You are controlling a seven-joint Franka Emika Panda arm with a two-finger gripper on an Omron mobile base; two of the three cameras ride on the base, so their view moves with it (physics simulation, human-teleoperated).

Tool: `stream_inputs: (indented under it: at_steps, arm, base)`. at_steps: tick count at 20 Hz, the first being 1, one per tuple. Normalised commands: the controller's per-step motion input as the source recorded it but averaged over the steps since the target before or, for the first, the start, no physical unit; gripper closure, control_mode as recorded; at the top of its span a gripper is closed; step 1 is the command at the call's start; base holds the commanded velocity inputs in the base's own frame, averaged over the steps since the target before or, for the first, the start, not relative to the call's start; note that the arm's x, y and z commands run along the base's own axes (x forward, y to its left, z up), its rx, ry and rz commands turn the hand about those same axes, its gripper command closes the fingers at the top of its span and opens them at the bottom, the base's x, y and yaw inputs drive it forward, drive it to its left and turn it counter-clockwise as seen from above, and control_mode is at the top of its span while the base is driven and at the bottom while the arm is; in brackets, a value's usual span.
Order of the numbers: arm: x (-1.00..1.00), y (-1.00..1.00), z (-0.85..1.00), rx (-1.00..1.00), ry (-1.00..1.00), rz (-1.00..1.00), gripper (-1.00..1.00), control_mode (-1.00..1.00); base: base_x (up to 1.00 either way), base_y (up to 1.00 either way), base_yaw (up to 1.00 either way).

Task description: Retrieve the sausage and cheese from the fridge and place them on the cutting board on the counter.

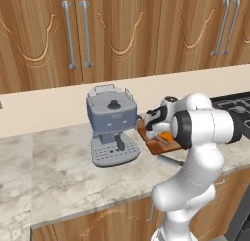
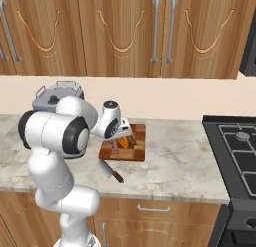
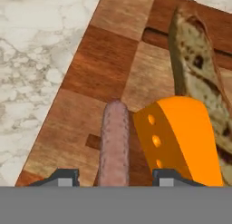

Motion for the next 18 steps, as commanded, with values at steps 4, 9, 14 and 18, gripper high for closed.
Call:
stream_inputs:
  at_steps: [4, 9, 14, 18]
  arm:
    - [-0.09, 0.0, 0.76, 0.0, -0.1, 0.01, -1.0, -1.0]
    - [-0.8, 0.0, 1.0, 0.0, -0.14, 0.01, -1.0, -1.0]
    - [-0.89, 0.0, 1.0, 0.0, -0.24, 0.0, -1.0, -1.0]
    - [-1.0, 0.0, 1.0, 0.0, -0.12, 0.0, -1.0, -1.0]
  base:
    - [0.0, 0.0, 0.0]
    - [0.0, 0.0, 0.0]
    - [0.0, 0.0, 0.0]
    - [0.0, 0.0, 0.0]
